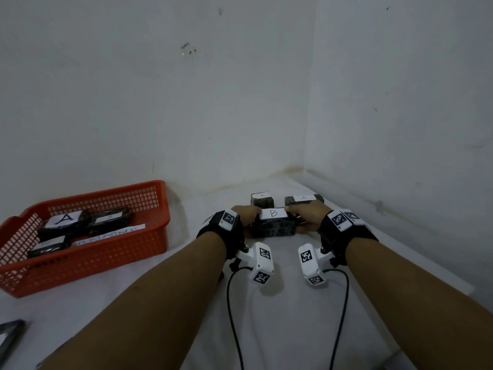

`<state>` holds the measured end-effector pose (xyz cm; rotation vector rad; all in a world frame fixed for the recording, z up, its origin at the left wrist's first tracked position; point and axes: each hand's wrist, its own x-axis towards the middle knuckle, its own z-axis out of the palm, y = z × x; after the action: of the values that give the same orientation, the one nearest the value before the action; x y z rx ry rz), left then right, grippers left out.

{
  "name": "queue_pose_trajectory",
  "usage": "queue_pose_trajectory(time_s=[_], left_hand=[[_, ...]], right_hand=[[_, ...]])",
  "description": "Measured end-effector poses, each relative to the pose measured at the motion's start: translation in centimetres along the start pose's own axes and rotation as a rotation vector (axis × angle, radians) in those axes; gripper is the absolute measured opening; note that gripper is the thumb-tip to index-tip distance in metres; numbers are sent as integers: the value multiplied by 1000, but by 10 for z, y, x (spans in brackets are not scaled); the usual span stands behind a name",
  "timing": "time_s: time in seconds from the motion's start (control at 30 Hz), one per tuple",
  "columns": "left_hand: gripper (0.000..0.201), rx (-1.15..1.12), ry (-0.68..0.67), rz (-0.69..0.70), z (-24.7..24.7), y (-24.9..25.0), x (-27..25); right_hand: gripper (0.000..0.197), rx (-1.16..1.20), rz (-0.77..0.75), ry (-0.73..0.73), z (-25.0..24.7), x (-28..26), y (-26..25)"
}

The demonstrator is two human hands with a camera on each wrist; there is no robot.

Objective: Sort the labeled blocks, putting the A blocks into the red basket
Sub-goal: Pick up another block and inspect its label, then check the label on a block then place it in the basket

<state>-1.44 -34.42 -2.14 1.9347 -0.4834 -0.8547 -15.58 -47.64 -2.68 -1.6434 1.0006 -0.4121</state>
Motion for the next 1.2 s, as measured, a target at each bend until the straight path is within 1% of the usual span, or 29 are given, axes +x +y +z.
queue_pose_trajectory(time_s=[0.13,0.2,0.23,0.33,0.37,0.43,0.5,0.6,0.73,0.8,0.87,0.93,1.03,1.07,1.1,1.2], left_hand=[[28,29,-21,29,-5,-1,-6],[28,66,-27,43,-11,1,-12],[29,76,-23,50,-16,2,-15],[35,129,6,78,-37,8,-28],[36,151,23,95,-45,9,-32],[39,205,66,134,-62,9,-43],[44,262,93,166,-81,6,-58],[46,358,118,203,-110,-1,-87],[48,577,131,246,-149,-20,-127],[45,698,160,268,-165,-31,-149],[46,759,177,259,-179,-44,-169],[48,813,141,250,-193,-57,-188],[43,909,71,225,-211,-74,-214],[43,942,59,214,-216,-80,-225],[48,971,59,195,-221,-86,-234],[74,1012,85,121,-235,-111,-254]], right_hand=[[13,48,-7,-6,-2,-4,3],[21,58,-15,17,-6,-10,2],[22,44,-34,56,-7,-14,0],[13,-47,-173,194,-11,-28,-11],[13,-61,-220,223,-10,-32,-15],[20,-80,-287,234,-1,-45,-26],[28,-131,-337,190,12,-62,-38],[45,-209,-401,104,36,-93,-55],[63,-277,-458,-57,72,-137,-68],[69,-335,-478,-142,90,-160,-72],[75,-382,-509,-204,108,-182,-75],[79,-432,-525,-259,123,-204,-76],[81,-493,-563,-330,145,-233,-75],[81,-509,-583,-359,153,-242,-75],[80,-521,-599,-393,161,-250,-74],[76,-540,-636,-479,185,-269,-73]])
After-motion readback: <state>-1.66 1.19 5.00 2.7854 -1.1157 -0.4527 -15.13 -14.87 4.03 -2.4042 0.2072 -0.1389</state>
